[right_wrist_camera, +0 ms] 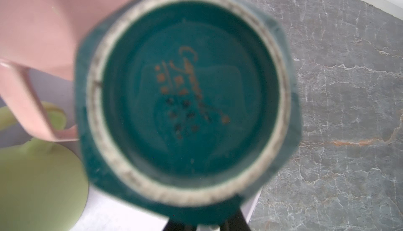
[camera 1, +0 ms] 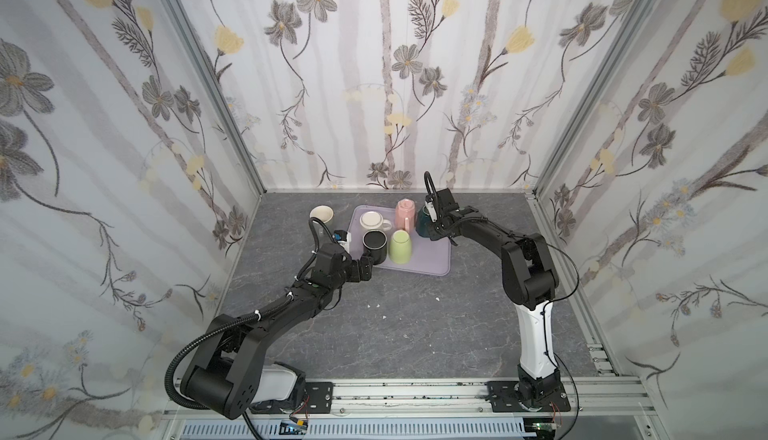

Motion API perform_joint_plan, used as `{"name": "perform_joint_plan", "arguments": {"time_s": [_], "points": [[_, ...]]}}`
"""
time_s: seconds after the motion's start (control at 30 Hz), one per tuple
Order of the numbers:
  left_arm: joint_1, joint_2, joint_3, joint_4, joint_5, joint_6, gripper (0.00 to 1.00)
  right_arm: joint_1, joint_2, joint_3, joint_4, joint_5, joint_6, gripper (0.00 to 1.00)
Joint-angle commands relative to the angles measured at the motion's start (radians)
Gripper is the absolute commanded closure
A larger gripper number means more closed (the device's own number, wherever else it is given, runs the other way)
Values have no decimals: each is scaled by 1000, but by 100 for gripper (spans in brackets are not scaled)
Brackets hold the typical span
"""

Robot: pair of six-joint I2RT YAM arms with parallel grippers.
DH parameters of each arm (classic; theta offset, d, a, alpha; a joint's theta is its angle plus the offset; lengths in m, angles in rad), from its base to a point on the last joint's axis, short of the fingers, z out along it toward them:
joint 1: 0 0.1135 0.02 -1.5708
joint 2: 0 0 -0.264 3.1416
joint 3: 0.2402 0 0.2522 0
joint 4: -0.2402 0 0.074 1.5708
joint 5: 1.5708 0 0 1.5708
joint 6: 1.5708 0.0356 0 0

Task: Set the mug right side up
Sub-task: 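Lower the right gripper onto the upside-down dark green mug and grasp its handle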

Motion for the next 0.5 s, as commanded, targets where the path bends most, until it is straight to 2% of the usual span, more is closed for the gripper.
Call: {"name": "perform_joint_plan", "arguments": {"time_s": [0.0, 0.1, 0.23, 0.3, 0.47], "points": [[0, -1, 11, 14, 1, 2, 0, 2, 5, 9, 0, 1, 5, 88], [0, -3, 8, 12, -1, 3, 0, 4, 6, 8, 1, -11, 11, 95], [0, -1, 9, 12, -3, 4, 0, 6, 6, 3, 0, -30, 20, 96], [0, -1, 8, 12, -2, 4, 0, 6, 4, -1, 1, -32, 26, 100], [0, -2, 11, 8, -2, 4, 0, 6, -8, -21, 16, -57, 43, 100]]}}
